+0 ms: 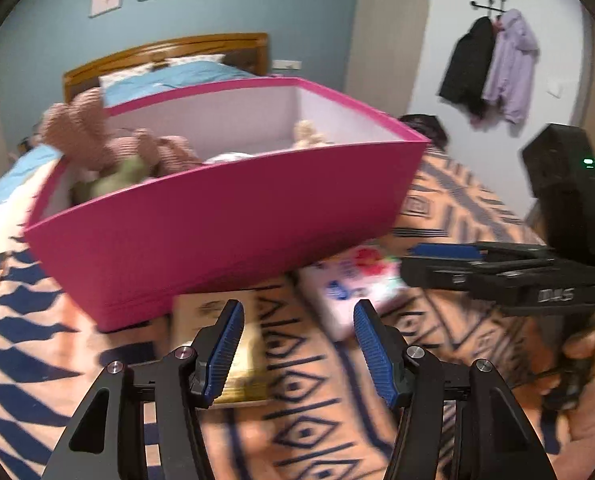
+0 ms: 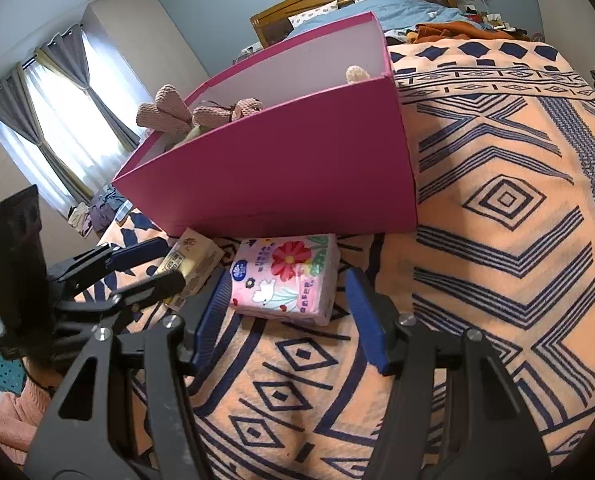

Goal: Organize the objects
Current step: 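Move the right gripper toward the pink flower tissue pack beside the box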

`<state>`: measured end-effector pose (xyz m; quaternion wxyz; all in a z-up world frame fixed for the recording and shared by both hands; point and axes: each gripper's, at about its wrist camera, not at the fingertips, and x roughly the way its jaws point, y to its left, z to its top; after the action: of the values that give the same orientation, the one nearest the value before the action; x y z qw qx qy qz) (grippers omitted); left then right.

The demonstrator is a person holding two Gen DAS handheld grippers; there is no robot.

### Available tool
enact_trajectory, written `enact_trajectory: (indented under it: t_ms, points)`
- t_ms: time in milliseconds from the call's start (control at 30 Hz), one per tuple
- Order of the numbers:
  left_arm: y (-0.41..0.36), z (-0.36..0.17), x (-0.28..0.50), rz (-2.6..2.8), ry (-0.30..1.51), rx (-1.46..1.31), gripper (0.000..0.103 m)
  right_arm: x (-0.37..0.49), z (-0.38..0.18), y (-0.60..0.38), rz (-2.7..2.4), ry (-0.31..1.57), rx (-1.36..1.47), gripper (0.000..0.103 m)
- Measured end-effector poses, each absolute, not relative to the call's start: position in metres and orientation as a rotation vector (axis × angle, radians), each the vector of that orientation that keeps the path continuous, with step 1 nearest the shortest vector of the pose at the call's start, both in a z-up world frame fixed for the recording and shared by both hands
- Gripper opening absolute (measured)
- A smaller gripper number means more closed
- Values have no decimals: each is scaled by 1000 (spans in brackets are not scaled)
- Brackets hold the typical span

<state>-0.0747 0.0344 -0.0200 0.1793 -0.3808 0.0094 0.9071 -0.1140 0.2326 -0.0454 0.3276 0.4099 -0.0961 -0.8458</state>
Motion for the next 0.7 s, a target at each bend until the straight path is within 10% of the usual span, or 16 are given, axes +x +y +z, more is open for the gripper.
enact_trajectory:
  t_ms: [700]
  points:
    - [54,-51,-105,2364,-161,-1254,41,-123,-55,228,-2191,-268,1110,61]
